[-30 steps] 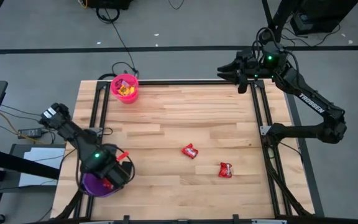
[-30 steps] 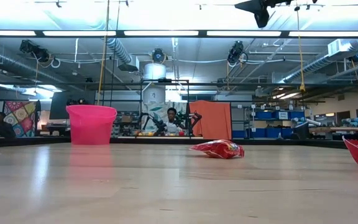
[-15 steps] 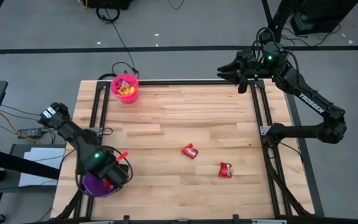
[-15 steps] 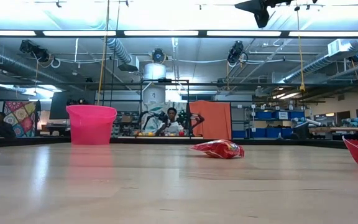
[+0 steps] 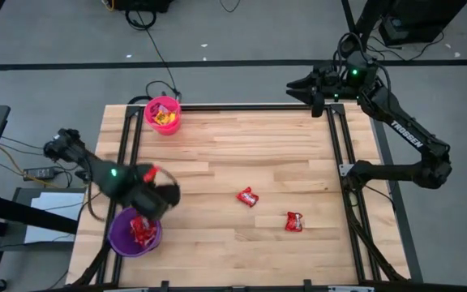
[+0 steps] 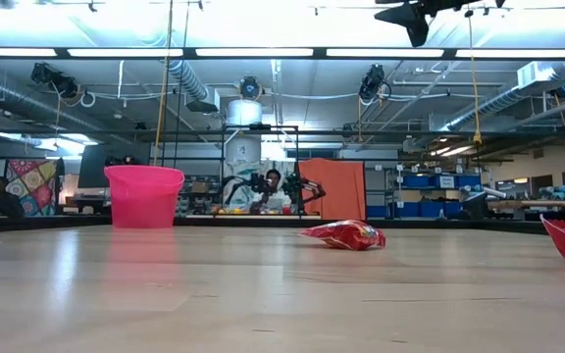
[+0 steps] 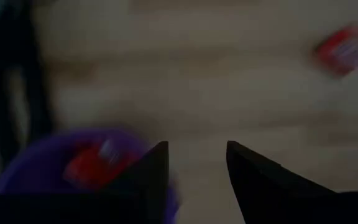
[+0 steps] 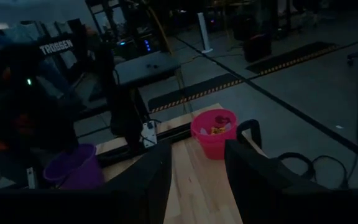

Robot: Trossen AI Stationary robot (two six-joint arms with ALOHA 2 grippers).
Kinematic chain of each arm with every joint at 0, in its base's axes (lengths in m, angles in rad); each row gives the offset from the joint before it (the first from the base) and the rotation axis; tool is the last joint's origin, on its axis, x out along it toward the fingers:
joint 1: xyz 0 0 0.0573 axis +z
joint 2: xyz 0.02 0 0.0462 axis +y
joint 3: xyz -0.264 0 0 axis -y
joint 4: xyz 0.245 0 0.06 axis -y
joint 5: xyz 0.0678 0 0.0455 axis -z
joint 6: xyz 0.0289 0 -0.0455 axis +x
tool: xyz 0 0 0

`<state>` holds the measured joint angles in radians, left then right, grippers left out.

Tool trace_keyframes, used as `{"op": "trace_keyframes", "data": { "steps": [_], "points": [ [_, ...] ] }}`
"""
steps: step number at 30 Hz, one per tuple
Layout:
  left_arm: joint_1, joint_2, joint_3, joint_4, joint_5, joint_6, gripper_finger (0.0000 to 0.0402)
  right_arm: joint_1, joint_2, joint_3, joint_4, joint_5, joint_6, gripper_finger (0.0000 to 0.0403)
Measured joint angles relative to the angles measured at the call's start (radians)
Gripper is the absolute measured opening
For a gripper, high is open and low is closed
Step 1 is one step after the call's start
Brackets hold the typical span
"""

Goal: Sort candy by brand, put in halloween buckets
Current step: Put the red candy into the violet bucket

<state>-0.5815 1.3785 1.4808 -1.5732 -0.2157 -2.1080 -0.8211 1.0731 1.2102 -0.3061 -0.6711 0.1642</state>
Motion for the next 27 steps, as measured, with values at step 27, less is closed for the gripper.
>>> {"op": "trace_keyframes", "data": {
  "steps": [27],
  "points": [
    [0.89, 0.128, 0.133, 0.767, 0.028, 1.576, 0.0168, 0.208, -0.015, -0.091, -0.563, 0.288, 0.081, 0.016]
  ]
}}
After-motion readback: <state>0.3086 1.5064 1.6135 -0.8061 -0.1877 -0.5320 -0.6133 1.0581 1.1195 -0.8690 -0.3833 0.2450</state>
